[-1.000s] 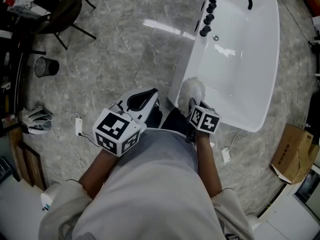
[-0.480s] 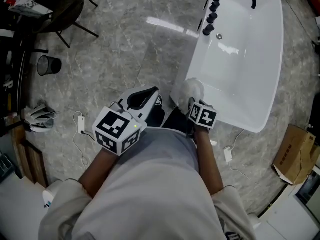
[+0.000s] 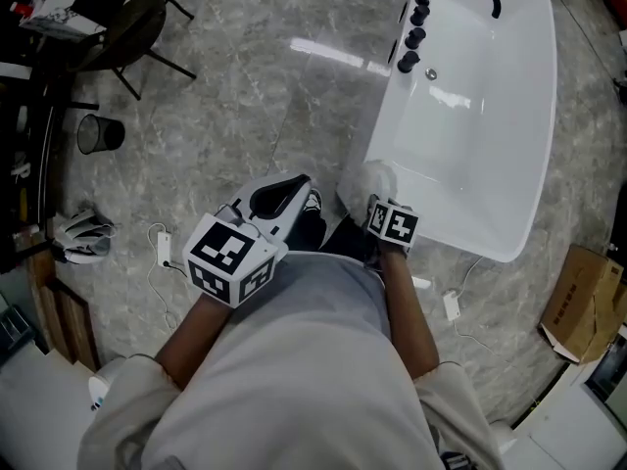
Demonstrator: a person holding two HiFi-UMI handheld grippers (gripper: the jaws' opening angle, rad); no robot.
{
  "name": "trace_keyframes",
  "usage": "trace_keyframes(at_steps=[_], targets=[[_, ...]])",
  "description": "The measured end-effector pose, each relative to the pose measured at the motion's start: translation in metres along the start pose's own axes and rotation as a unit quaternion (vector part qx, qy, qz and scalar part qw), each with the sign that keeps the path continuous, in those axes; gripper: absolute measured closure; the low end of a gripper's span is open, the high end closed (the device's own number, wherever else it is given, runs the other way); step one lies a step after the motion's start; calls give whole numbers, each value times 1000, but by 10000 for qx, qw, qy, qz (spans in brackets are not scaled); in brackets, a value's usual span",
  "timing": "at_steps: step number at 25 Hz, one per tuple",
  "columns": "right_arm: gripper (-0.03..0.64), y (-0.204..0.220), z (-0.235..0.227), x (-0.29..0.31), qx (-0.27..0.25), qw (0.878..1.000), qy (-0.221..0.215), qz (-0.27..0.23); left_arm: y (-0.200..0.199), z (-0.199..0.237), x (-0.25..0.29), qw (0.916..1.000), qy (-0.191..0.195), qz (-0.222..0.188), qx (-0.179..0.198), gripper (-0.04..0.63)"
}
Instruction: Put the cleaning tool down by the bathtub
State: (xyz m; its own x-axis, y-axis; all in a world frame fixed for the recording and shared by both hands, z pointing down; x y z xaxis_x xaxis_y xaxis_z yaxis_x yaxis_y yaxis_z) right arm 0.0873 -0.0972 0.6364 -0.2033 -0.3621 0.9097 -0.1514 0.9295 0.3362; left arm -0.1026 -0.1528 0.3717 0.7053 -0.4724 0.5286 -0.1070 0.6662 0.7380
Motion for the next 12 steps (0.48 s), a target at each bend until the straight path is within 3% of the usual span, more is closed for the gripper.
trace_keyframes(at_steps=[12], targets=[[545,5,-16,27,9,9997,236,-9,6,-10,3,9998,130,137,-105,588]])
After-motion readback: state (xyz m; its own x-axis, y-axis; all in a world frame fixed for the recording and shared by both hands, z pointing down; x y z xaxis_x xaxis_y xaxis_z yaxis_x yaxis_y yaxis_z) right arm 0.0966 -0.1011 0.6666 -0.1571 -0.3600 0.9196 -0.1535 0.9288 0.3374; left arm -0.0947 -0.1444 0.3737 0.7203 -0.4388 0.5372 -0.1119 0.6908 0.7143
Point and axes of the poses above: the fingertips, and each gripper's own axes: x forward along the fingers, z to its left, y out of its underside, the point moved 3 cm from there along -x, backward along the fingers, and after that the axes turned 5 degrees about -x, right-handed, at the moved point
